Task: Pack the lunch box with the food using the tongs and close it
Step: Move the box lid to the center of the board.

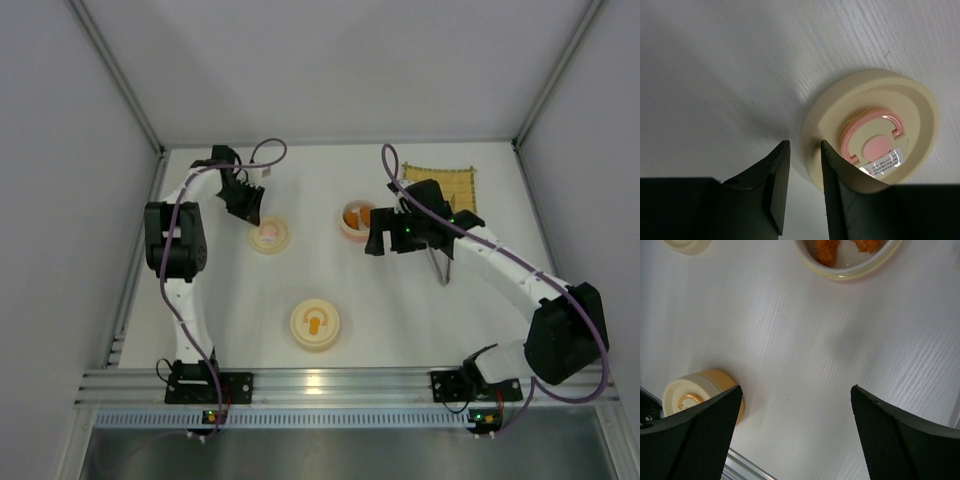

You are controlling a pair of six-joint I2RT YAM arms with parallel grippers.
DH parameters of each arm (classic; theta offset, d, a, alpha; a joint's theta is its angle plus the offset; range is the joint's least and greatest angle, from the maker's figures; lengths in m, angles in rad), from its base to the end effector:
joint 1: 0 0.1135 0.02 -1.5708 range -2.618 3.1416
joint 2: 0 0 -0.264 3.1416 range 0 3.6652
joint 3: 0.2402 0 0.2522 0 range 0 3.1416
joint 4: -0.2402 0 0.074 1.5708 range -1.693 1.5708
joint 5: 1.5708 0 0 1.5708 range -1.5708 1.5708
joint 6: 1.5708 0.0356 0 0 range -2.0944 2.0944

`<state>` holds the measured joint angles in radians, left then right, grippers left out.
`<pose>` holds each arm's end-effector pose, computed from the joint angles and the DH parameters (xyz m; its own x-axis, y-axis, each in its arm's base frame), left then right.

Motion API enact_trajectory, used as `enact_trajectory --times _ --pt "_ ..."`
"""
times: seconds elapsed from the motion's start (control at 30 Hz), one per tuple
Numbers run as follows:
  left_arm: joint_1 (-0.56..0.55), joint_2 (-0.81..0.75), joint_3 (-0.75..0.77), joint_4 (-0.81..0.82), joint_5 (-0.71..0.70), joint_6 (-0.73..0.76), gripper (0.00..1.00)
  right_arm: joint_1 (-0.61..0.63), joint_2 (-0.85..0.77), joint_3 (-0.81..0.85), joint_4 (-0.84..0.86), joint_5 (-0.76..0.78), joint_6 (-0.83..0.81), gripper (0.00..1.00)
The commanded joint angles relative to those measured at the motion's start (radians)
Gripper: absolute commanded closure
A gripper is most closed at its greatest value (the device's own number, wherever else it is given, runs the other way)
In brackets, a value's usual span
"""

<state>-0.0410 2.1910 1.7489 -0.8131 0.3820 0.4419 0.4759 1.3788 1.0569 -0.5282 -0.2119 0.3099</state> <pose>0.4528 -0.0319 0.1760 -0.7929 0.4297 -0.4321 0.5451 0.8171 -0.1876 0.2568 0.1408 0.2703 -0.8103 -0.0822 -0.5803 -0.3404 0.8720 0.3517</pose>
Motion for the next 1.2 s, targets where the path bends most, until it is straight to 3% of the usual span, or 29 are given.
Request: enact_trajectory --times 0.0,0.4,0.8,1.17 --pt "0.003 -0.031 -0.067 0.046 -0.015 0.015 0.64 0.032 0.005 0.049 0.085 -0.021 -0.003 0.12" --pt "-0.097 -0.154 -0.293 0.055 0.034 0.049 0.83 0.093 0.1 0.092 0.235 -0.063 0.008 0.27" --pt "-0.273 -0.145 -0.305 -0.032 0.13 0.003 0.9 0.228 0.318 0.202 0.324 -0.076 -0.003 0.36" --pt "-0.3 -0.131 -0.31 -0.026 0.126 -0.005 0.96 0.282 0.503 0.282 0.335 -0.09 0.006 0.41"
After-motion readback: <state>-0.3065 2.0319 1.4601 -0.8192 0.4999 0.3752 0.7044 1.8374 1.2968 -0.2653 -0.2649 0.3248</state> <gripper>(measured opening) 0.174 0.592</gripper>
